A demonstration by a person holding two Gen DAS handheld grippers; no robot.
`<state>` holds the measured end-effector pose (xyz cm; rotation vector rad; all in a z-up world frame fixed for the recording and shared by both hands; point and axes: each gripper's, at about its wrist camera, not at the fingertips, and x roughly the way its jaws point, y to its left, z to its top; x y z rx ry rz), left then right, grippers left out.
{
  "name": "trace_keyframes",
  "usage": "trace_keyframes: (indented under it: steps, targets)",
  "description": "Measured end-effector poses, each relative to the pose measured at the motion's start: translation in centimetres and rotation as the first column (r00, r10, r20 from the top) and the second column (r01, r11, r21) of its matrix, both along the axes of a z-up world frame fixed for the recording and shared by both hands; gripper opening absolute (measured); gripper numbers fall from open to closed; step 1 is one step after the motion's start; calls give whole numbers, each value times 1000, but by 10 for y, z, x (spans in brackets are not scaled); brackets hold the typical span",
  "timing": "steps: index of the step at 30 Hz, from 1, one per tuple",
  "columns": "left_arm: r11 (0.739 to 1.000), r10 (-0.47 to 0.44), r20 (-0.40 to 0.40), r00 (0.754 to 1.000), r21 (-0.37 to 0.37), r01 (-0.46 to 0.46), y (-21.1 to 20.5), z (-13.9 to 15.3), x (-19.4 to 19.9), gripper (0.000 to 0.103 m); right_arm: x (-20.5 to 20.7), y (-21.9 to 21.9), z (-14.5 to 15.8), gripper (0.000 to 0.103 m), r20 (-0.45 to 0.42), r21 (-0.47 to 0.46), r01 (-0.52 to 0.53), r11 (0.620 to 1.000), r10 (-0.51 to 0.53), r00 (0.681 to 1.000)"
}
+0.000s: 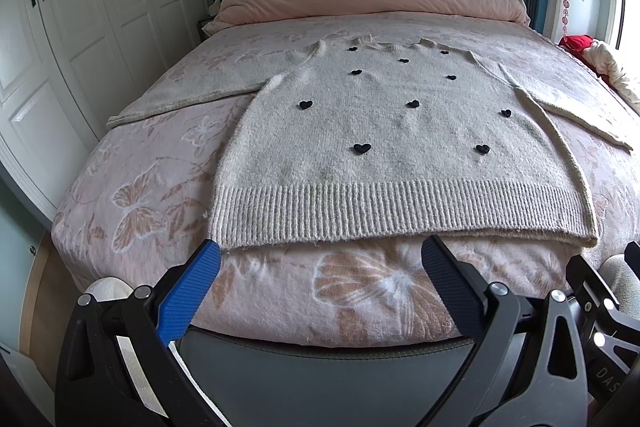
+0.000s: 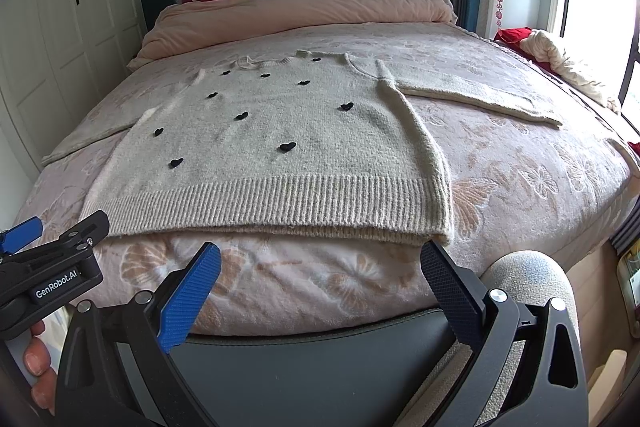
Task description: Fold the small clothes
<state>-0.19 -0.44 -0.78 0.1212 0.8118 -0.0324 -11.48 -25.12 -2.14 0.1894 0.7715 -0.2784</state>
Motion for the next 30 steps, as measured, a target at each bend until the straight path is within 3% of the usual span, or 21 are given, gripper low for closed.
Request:
trace_keyframes:
  steps: [30]
  targets:
    - [1000,-1,-18,1000,-3,1,-1,-3,1,98,2,0,-5,98,-26,10,-9,1000,10,1000]
